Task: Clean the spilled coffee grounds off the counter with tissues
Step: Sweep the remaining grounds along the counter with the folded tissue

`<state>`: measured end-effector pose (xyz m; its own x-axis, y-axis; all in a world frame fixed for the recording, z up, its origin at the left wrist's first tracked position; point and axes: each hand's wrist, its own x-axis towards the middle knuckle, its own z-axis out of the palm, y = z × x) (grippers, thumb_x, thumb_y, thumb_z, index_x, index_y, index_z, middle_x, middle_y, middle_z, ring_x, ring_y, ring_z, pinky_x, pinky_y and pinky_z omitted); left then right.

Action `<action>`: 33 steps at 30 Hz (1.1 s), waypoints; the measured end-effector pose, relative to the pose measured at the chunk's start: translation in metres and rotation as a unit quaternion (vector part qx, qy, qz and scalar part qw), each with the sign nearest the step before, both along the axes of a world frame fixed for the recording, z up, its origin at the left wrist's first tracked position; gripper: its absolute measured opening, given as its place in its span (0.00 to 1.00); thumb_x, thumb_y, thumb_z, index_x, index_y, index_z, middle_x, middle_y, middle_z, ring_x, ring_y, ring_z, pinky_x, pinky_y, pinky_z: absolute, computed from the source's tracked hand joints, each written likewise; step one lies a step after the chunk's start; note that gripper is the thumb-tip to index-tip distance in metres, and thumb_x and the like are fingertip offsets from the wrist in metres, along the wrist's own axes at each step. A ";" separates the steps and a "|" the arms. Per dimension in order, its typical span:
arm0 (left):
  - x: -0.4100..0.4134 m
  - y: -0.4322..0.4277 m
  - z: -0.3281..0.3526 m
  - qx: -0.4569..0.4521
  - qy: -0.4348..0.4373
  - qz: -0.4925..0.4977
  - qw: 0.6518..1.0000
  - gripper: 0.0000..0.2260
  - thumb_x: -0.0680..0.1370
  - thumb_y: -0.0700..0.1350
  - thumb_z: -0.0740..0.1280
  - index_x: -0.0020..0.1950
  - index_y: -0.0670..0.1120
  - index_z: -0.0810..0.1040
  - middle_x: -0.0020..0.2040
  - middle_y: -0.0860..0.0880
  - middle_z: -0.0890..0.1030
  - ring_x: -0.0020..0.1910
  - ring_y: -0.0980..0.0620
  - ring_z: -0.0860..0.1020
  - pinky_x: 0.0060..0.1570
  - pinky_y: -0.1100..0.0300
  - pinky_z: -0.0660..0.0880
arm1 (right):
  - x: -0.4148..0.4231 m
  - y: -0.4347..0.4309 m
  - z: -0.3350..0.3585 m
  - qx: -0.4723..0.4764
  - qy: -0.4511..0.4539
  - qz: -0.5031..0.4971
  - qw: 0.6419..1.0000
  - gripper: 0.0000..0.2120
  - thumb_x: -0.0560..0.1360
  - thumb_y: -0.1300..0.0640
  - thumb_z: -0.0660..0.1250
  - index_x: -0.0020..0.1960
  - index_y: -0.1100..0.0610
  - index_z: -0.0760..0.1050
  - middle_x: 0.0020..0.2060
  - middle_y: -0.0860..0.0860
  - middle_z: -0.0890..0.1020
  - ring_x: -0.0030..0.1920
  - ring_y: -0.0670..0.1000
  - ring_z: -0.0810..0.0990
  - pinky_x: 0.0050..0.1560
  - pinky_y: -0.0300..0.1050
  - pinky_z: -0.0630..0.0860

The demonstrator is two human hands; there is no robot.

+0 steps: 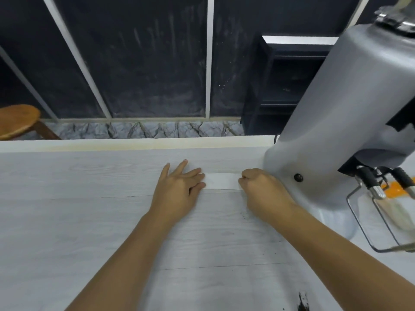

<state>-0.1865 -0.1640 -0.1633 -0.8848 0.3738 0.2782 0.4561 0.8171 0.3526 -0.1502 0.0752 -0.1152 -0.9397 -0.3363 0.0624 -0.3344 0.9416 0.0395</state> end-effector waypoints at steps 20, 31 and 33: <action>0.006 0.001 0.004 0.055 -0.068 0.023 0.996 0.15 0.82 0.56 0.61 0.68 0.59 0.77 0.70 0.61 0.73 0.78 0.54 0.58 0.78 0.44 0.43 | -0.027 0.000 0.006 -0.035 -0.059 -0.076 0.995 0.09 0.75 0.62 0.64 0.36 0.59 0.75 0.41 0.52 0.73 0.39 0.55 0.76 0.35 0.46 0.75; 0.008 0.001 0.003 0.052 -0.036 0.040 0.997 0.15 0.81 0.56 0.62 0.66 0.57 0.79 0.69 0.59 0.76 0.78 0.52 0.59 0.78 0.43 0.44 | -0.025 -0.002 -0.015 -0.011 -0.041 -0.034 0.999 0.11 0.68 0.68 0.61 0.33 0.54 0.68 0.36 0.48 0.74 0.39 0.52 0.74 0.34 0.46 0.73; 0.008 0.001 0.002 0.048 -0.036 0.042 0.997 0.15 0.81 0.56 0.62 0.66 0.57 0.79 0.69 0.59 0.76 0.78 0.52 0.59 0.78 0.42 0.44 | -0.024 -0.003 -0.014 0.021 -0.039 -0.021 0.999 0.10 0.68 0.67 0.61 0.35 0.53 0.70 0.37 0.48 0.75 0.43 0.52 0.75 0.39 0.47 0.76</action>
